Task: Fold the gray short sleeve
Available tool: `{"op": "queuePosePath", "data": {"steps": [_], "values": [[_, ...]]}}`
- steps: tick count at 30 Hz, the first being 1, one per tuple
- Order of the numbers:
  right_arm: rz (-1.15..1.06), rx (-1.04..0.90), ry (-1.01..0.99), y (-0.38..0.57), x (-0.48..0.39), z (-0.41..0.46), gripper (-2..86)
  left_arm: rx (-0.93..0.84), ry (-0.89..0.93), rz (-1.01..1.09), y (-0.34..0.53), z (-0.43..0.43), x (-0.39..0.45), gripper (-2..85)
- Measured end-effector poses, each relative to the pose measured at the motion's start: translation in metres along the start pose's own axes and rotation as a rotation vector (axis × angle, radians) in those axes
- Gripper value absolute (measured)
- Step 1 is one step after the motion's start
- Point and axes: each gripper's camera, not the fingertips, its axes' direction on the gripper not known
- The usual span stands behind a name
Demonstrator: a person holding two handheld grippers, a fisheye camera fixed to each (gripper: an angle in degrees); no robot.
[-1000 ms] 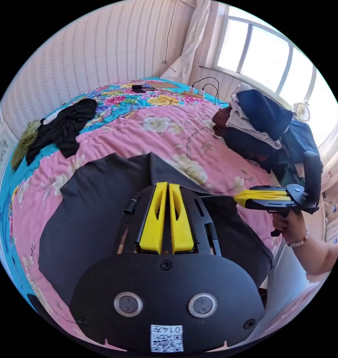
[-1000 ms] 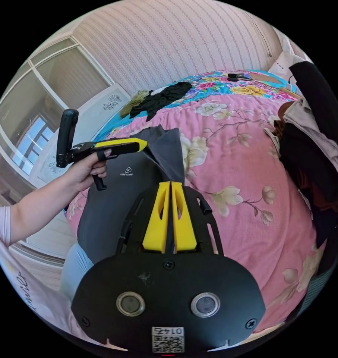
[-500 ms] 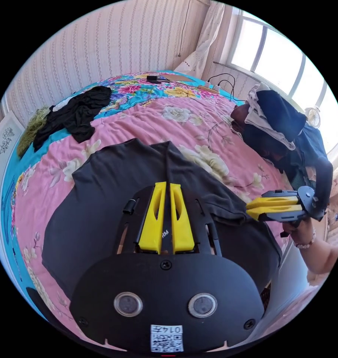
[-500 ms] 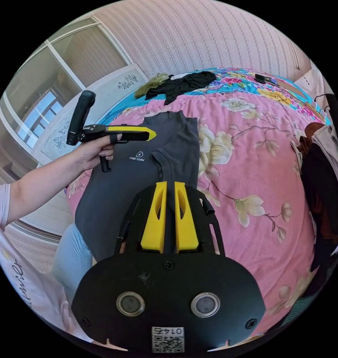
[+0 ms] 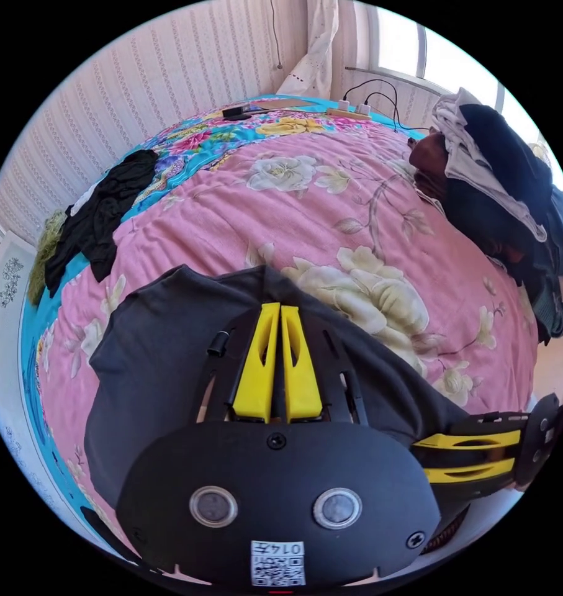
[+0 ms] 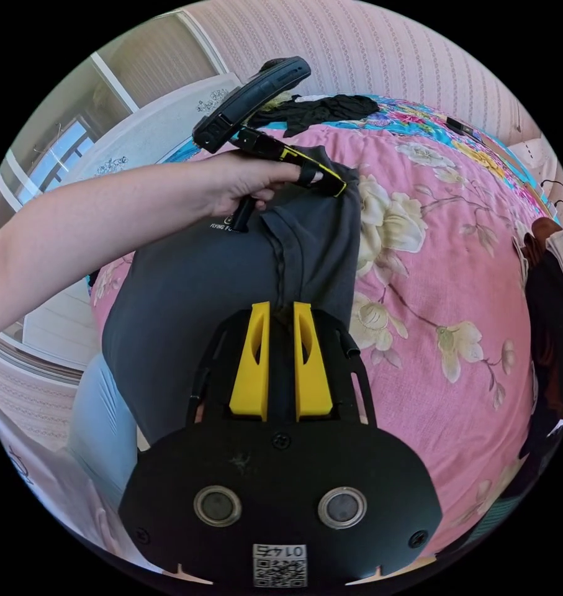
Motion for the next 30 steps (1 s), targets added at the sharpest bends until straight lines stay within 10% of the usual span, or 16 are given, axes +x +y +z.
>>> {"op": "queuePosePath", "data": {"steps": [14, 30], "values": [[-0.14, 0.025, 0.006, -0.079, -0.085, -0.007, 6.8, 0.142, -0.024, -0.078, 0.172, -0.133, -0.066, 0.7], [-0.431, -0.115, -0.14, -0.323, -0.286, 0.156, 7.2, 0.168, 0.007, -0.64, 0.414, -0.134, -0.206, 4.4]]}}
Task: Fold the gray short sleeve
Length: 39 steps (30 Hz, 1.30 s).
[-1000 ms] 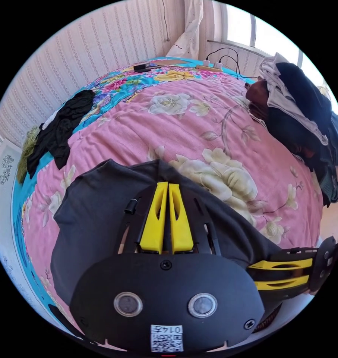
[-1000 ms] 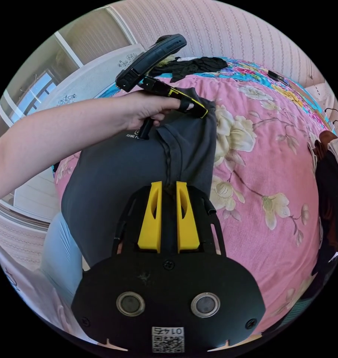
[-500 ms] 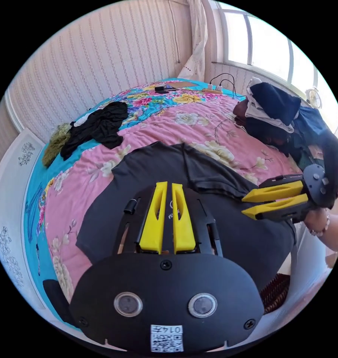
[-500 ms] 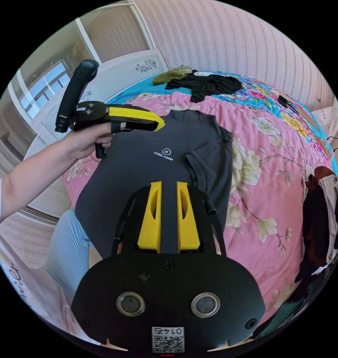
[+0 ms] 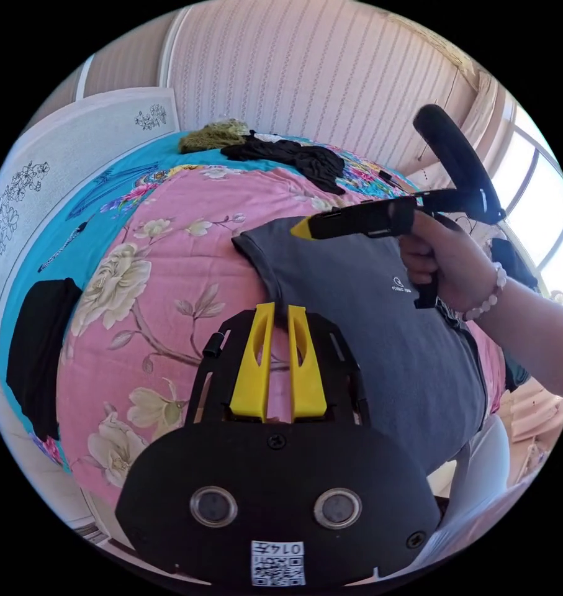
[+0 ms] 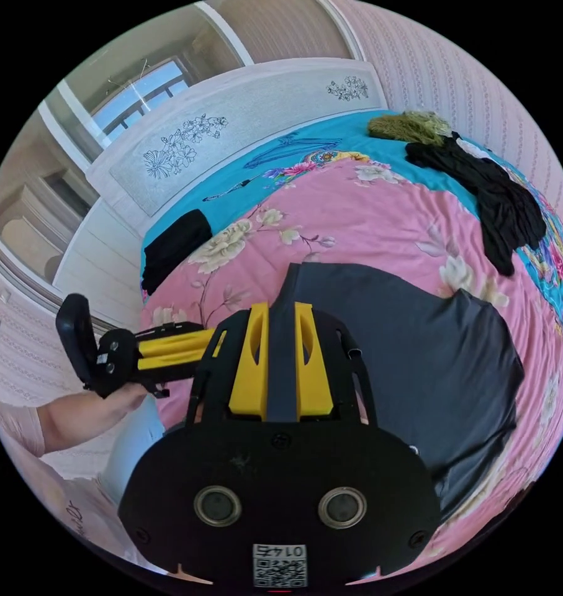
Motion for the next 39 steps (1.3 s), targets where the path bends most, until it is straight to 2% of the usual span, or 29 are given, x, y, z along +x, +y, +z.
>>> {"op": "queuePosePath", "data": {"steps": [4, 10, 15, 20, 23, 28, 35, 39], "values": [[-0.03, -0.043, 0.129, -0.041, -0.012, 0.04, 8.7, -0.004, 0.023, -0.003, 0.01, 0.016, -0.017, 3.0], [0.085, -0.119, 0.115, -0.06, 0.023, 0.077, 6.0, -0.009, 0.029, -0.007, 0.014, 0.013, -0.033, -0.6], [0.11, -0.009, -0.029, -0.053, 0.051, 0.042, 2.1, 0.023, 0.026, 0.01, 0.014, -0.002, -0.04, -0.9], [0.169, 0.111, -0.152, -0.019, 0.094, -0.006, 1.8, 0.107, 0.014, 0.131, 0.011, -0.034, -0.02, -0.8], [0.212, 0.135, -0.166, 0.011, 0.121, -0.023, 2.3, 0.111, 0.1, 0.191, 0.008, -0.039, -0.005, -0.2], [0.29, 0.016, -0.091, 0.069, 0.158, -0.021, 6.0, 0.013, 0.189, 0.255, 0.012, -0.024, 0.004, 5.5], [0.286, 0.066, 0.025, 0.133, 0.186, -0.073, 6.5, 0.048, 0.113, 0.229, -0.021, -0.024, -0.036, 5.0], [0.432, 0.128, 0.231, 0.176, 0.234, -0.121, 7.4, 0.039, 0.085, 0.136, -0.076, 0.004, -0.069, 5.0]]}}
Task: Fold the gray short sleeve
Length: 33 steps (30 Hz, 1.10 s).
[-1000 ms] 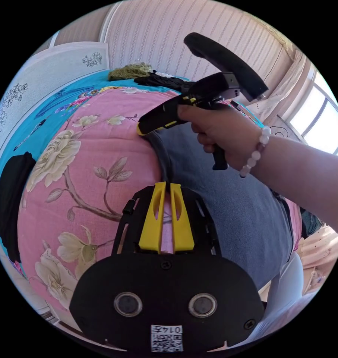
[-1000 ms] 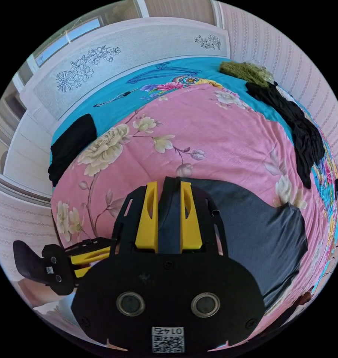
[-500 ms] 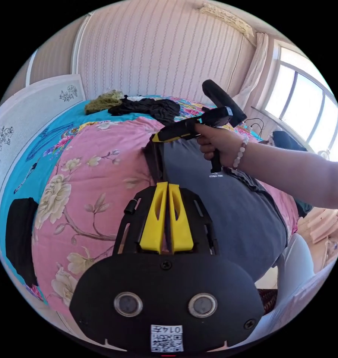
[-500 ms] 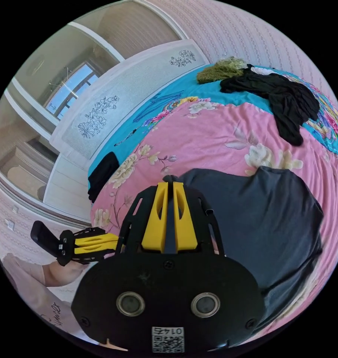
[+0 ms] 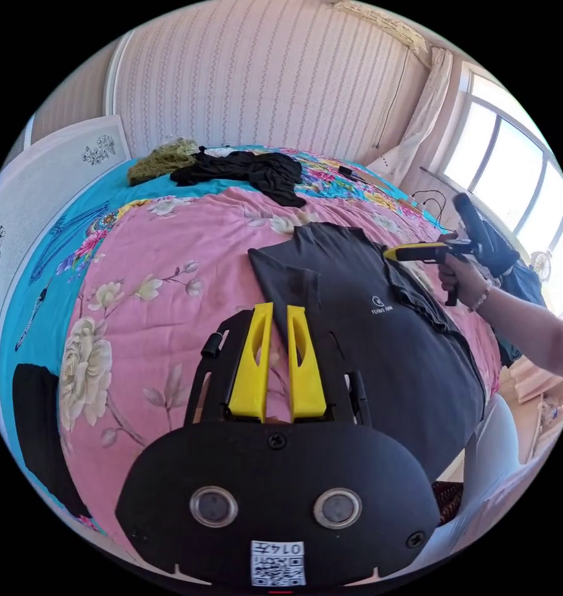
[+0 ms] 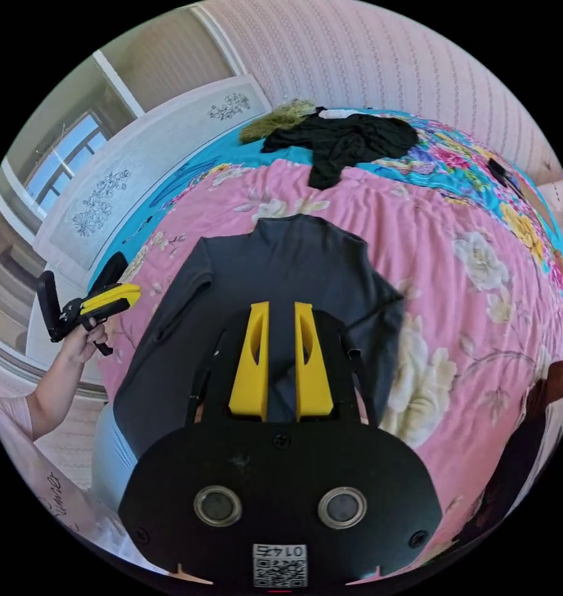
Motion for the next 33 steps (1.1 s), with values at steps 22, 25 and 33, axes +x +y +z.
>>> {"op": "queuePosePath", "data": {"steps": [22, 25, 33], "values": [[0.247, 0.058, 0.017, 0.019, 0.129, -0.068, 0.1, 0.008, 0.175, -0.292, -0.093, 0.041, -0.059, -1.0], [0.193, 0.083, -0.028, 0.041, 0.122, -0.096, 0.1, 0.012, 0.143, -0.14, -0.087, 0.01, -0.032, -1.0], [0.003, 0.098, -0.162, 0.165, 0.082, -0.188, 0.2, 0.028, 0.167, 0.06, 0.01, -0.104, 0.027, -1.0]]}}
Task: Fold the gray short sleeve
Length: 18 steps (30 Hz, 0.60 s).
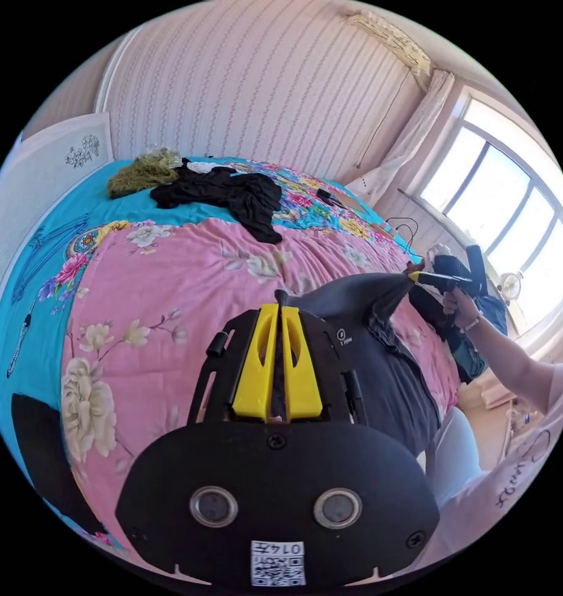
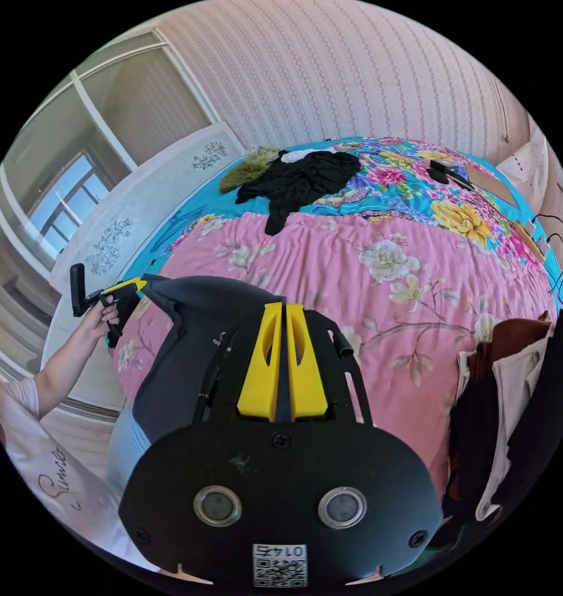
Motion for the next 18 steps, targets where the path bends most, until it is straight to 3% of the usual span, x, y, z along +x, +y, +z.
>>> {"op": "queuePosePath", "data": {"steps": [10, 18], "values": [[0.158, -0.145, -0.066, 0.218, -0.027, -0.031, 0.4, -0.209, -0.008, -0.045, 0.174, -0.02, 0.057, -1.0], [0.198, -0.171, -0.005, 0.274, -0.046, -0.042, 0.9, -0.253, -0.048, -0.138, 0.201, -0.014, 0.065, -0.3]]}}
